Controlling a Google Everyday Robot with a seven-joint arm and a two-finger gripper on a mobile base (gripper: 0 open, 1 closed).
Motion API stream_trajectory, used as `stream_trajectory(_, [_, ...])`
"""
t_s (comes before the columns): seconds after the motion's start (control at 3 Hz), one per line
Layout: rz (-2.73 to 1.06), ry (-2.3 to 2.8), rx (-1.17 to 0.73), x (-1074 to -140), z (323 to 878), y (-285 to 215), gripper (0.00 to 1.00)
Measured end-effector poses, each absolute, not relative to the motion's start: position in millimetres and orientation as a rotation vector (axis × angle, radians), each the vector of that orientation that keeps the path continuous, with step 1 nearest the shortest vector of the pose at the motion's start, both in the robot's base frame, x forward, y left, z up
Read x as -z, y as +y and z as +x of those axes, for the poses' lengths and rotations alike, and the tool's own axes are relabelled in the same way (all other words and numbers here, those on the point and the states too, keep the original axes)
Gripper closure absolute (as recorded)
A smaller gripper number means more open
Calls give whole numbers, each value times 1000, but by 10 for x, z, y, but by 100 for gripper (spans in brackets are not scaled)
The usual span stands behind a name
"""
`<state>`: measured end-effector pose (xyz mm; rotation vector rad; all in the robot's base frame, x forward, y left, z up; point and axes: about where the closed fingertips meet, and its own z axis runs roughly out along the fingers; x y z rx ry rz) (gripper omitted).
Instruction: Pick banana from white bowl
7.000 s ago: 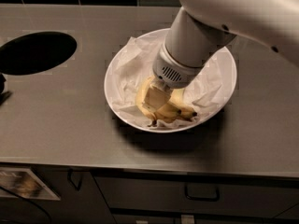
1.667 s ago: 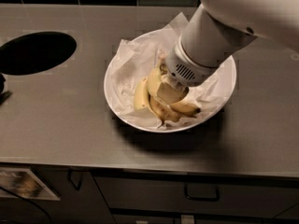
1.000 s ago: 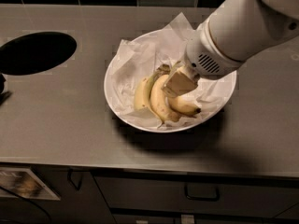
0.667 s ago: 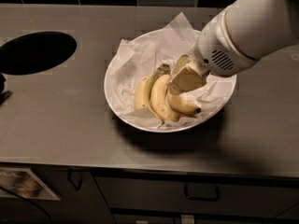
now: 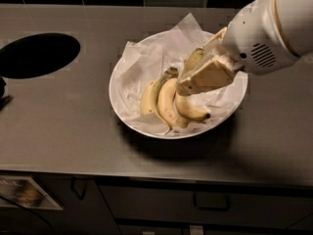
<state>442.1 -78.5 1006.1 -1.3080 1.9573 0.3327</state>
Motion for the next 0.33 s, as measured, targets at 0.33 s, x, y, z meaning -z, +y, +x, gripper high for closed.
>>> stream_trajectory(0.33, [-1321,1934,-345,-10091,4401,-738,100])
